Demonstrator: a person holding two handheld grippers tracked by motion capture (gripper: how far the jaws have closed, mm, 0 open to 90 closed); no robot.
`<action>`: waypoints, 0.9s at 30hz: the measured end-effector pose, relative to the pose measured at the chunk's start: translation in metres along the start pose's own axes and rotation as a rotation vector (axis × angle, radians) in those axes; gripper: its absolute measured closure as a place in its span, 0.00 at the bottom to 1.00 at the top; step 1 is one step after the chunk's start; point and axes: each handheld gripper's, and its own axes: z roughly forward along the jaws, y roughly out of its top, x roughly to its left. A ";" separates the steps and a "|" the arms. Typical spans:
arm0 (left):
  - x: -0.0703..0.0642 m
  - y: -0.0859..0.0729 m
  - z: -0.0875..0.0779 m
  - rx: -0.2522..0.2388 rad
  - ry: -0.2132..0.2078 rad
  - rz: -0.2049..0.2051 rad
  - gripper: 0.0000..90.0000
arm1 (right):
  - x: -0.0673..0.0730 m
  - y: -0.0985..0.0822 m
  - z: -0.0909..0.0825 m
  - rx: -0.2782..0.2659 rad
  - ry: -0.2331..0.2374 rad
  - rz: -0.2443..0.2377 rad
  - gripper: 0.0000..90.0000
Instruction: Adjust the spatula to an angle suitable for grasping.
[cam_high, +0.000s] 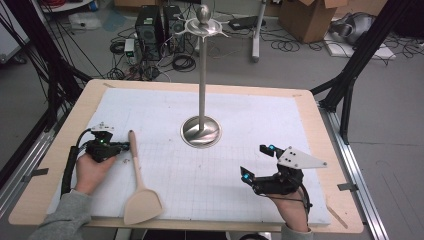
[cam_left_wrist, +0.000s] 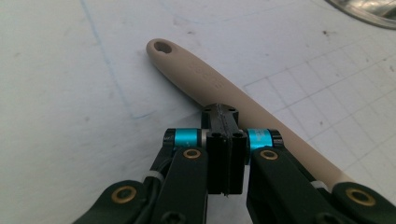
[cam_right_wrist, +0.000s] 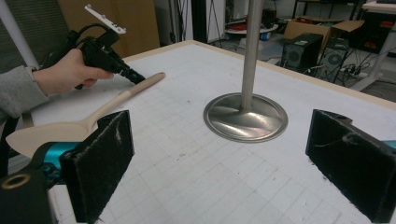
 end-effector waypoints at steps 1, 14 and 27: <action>-0.001 0.001 0.001 -0.002 -0.001 -0.002 1.00 | 0.000 0.000 0.000 0.001 0.001 0.002 0.08; -0.023 0.019 0.017 0.053 -0.062 0.017 1.00 | -0.002 -0.001 -0.002 -0.002 -0.004 0.007 0.08; -0.051 0.034 0.035 0.093 -0.122 0.079 1.00 | -0.005 -0.002 -0.006 -0.010 -0.017 0.013 0.08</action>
